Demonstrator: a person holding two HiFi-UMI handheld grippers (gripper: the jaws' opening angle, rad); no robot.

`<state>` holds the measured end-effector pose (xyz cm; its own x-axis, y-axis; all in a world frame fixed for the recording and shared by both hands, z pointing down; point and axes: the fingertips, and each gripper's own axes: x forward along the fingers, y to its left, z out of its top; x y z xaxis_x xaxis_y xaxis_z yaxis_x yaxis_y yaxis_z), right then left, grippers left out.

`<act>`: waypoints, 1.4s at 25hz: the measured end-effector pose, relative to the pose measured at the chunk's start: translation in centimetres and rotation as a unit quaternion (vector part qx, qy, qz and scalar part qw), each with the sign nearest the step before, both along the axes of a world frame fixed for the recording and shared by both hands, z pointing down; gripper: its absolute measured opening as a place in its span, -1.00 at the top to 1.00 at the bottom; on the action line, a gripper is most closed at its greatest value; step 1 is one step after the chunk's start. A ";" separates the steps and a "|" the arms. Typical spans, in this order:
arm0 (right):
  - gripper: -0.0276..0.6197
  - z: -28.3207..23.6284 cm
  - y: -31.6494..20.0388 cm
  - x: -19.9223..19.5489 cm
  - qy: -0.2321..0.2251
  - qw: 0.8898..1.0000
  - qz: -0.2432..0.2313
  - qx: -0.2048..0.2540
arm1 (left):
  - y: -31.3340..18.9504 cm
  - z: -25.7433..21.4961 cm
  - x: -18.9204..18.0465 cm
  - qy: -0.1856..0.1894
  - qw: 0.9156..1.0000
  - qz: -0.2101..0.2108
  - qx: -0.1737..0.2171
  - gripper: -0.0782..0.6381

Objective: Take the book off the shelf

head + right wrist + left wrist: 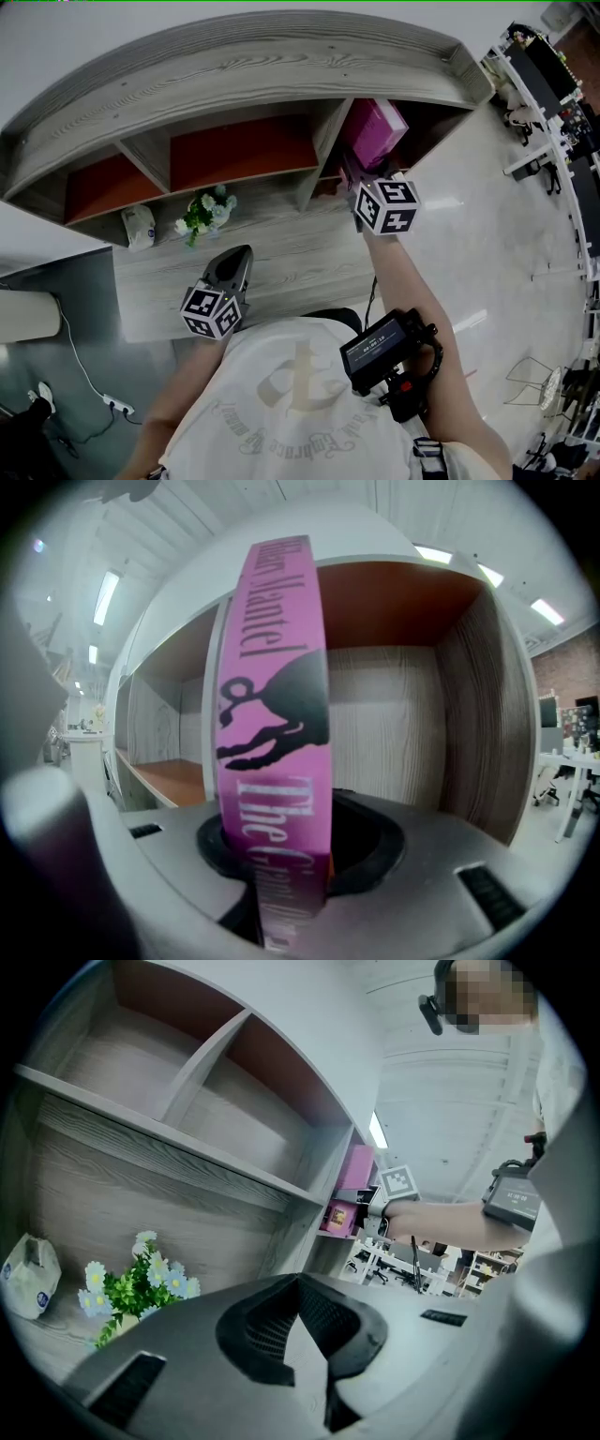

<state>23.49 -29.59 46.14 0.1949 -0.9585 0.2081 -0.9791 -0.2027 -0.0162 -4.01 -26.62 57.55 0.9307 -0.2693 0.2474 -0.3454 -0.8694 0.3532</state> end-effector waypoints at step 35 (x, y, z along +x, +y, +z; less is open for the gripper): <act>0.45 -1.3 15.6 -1.7 -0.022 0.999 0.006 0.042 | 6.0 -2.6 3.9 0.022 0.994 0.100 0.025 0.78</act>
<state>21.77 -13.99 44.88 0.1985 -0.9706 0.1363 -0.9747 -0.2100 -0.0763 -0.08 -20.57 54.94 0.9767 -0.0876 0.1961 -0.1481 -0.9359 0.3195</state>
